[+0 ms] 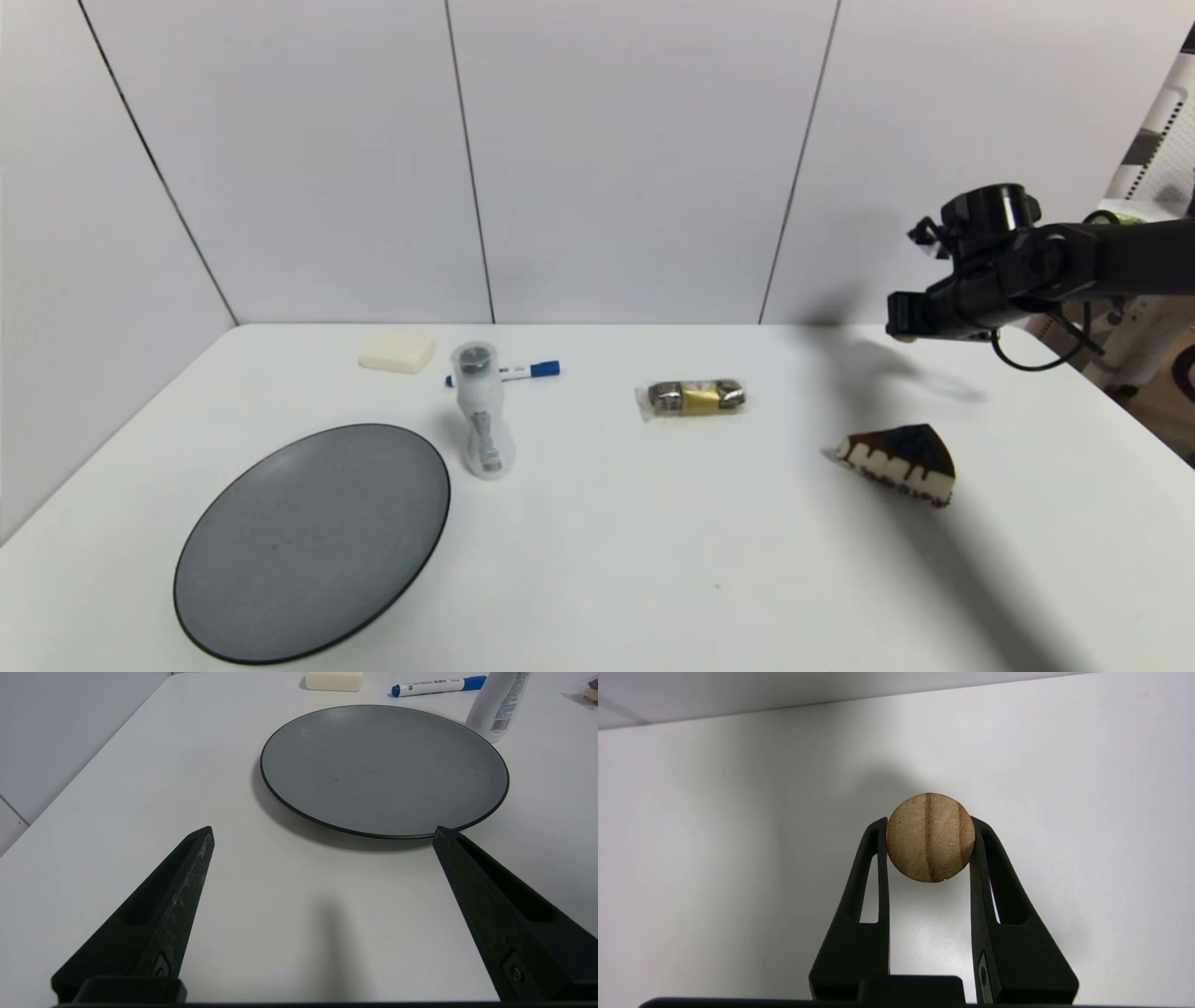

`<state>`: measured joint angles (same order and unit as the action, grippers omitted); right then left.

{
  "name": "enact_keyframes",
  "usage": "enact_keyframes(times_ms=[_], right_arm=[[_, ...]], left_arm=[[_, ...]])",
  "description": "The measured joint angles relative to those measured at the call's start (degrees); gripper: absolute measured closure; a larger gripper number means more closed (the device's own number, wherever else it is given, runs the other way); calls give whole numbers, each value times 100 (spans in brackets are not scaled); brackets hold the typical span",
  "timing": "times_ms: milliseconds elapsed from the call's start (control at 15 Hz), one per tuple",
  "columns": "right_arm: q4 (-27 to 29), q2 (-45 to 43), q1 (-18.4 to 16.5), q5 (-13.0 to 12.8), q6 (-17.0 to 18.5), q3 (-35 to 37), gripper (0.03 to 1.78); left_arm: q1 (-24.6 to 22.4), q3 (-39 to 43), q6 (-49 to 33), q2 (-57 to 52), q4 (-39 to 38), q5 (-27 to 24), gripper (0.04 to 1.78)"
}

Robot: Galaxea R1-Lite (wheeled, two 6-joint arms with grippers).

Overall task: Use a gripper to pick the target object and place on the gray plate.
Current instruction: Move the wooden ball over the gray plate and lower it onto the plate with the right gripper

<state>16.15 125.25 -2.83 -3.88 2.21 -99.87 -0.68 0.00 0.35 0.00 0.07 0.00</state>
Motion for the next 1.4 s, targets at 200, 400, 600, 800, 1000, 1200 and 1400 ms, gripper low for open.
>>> enact_keyframes(times_ms=[200,400,600,800,1000,1200,1400], right_arm=[[11,-739,193,160,-20,581,135],[-9,-1524,539,390,-50,1243,135],[-30,-2107,1011,423,-67,1807,135],[-26,-2555,1638,428,-72,2238,135],[-94,-2822,2399,421,-67,2614,135],[-594,-2911,3168,393,-54,3148,135],[-852,-2918,3902,361,-4,3482,135]], left_arm=[[0,0,-2,0,2,-2,13],[0,0,-2,0,2,0,13],[0,0,0,0,0,0,13],[0,0,-2,0,2,0,13],[0,0,-2,0,2,0,13],[0,0,-2,0,2,0,13],[0,0,-2,0,0,0,13]])
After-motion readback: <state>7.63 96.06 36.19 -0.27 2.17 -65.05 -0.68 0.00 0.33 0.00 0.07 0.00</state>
